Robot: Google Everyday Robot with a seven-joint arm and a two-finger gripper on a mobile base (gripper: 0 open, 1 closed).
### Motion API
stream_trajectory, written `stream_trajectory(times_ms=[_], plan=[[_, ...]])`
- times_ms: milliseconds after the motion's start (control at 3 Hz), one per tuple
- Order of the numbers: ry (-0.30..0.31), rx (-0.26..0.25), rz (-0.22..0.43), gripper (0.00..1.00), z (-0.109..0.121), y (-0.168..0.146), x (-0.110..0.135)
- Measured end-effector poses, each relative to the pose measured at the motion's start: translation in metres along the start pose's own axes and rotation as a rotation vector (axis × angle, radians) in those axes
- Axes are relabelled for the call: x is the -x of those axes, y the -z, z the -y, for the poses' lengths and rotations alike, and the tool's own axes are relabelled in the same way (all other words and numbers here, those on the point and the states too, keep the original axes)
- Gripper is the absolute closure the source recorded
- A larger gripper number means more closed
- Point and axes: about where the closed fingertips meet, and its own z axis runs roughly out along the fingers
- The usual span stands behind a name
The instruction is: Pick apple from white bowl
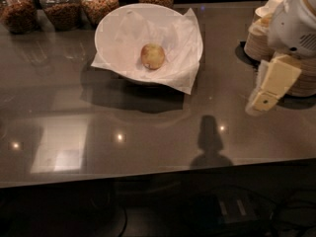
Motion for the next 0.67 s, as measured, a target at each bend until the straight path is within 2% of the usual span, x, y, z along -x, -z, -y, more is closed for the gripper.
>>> stream_trajectory(times_ms=[333,667], plan=[[0.02,-0.028,0.119,0.0,0.021,-0.015,0.031],[0.039,-0.049,0.213,0.0,0.037,-0.026,0.056]])
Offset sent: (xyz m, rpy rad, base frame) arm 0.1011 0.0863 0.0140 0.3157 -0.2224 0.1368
